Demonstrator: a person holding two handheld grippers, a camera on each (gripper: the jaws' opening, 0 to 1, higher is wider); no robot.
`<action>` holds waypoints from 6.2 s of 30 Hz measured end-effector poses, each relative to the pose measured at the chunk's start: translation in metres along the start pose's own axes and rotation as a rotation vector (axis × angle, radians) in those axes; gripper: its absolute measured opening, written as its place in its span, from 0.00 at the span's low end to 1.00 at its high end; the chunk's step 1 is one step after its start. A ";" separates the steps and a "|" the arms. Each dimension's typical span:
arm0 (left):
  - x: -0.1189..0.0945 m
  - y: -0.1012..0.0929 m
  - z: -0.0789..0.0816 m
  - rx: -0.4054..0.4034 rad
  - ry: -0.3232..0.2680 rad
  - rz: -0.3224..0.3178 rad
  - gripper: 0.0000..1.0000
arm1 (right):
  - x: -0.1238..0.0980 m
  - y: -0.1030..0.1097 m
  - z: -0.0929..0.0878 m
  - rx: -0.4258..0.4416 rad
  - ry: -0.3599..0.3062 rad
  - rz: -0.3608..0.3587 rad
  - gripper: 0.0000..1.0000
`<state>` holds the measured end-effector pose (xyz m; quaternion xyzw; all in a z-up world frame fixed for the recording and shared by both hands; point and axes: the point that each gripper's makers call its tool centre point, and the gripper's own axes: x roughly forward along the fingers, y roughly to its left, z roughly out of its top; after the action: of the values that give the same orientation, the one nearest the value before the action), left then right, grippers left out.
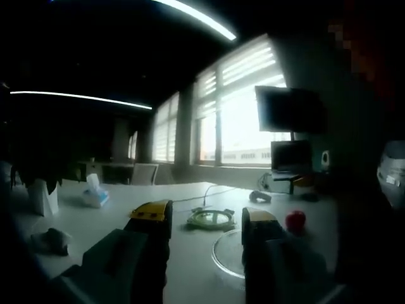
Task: Pick up the tomato from the tabletop place it into the food storage container close the lid and lock the latches
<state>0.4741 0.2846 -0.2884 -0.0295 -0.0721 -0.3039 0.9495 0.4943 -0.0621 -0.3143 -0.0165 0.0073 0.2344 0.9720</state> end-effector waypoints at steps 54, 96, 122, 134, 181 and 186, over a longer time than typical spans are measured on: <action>0.158 -0.149 -0.024 0.091 0.186 -0.616 0.35 | -0.034 -0.021 -0.006 -0.032 0.033 -0.046 0.37; 0.172 -0.206 -0.076 0.206 0.313 -0.854 0.35 | -0.052 -0.015 -0.040 -0.049 0.103 0.010 0.41; 0.178 -0.243 -0.135 0.257 0.452 -1.030 0.33 | -0.051 -0.001 -0.090 -0.073 0.230 0.129 0.43; 0.179 -0.262 -0.159 0.296 0.517 -1.108 0.32 | -0.048 0.001 -0.111 -0.086 0.295 0.182 0.44; 0.173 -0.276 -0.188 0.308 0.613 -1.219 0.28 | -0.033 0.010 -0.132 -0.068 0.359 0.275 0.37; 0.175 -0.277 -0.177 0.302 0.591 -1.216 0.28 | -0.035 0.009 -0.124 -0.053 0.340 0.274 0.37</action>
<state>0.4754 -0.0584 -0.4332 0.2326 0.1441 -0.7643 0.5840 0.4587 -0.0745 -0.4375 -0.0802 0.1673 0.3585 0.9149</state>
